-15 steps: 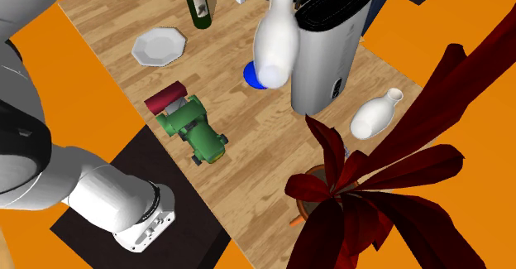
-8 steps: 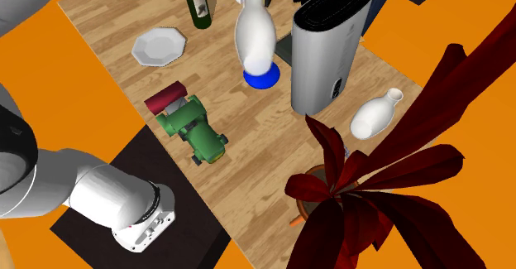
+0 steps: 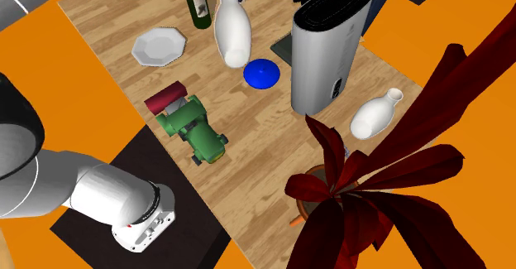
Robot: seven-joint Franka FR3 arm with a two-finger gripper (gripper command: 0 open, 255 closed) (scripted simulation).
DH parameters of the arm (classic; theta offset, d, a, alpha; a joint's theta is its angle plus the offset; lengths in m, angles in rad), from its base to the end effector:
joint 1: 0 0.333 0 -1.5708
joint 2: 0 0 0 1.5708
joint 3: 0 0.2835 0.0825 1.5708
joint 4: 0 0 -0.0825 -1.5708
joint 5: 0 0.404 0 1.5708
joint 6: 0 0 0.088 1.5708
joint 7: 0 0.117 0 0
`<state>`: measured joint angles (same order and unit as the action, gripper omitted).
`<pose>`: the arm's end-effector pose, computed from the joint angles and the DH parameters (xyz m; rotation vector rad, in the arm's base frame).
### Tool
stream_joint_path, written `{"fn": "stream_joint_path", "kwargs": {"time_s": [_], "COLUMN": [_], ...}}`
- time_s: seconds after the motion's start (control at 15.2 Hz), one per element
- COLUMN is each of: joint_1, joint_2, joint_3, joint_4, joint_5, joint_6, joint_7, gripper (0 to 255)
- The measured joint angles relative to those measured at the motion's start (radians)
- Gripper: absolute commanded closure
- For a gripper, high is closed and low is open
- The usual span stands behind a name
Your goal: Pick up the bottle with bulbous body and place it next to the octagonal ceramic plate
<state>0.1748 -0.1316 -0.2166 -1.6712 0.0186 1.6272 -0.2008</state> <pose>0.5439 -0.0275 0.6094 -3.0923 -0.2469 -0.1390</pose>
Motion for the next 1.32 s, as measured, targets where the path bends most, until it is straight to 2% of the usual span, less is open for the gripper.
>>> {"fn": "stream_joint_path", "kwargs": {"time_s": [0.53, 1.32], "joint_1": [0.071, 0.179], "joint_2": [0.054, 0.275], "joint_3": [0.090, 0.194], "joint_4": [-0.064, 0.031], "joint_5": [0.004, -0.002], "joint_6": [0.122, 0.252], "joint_7": [0.158, 0.369], "gripper": [255, 255]}}
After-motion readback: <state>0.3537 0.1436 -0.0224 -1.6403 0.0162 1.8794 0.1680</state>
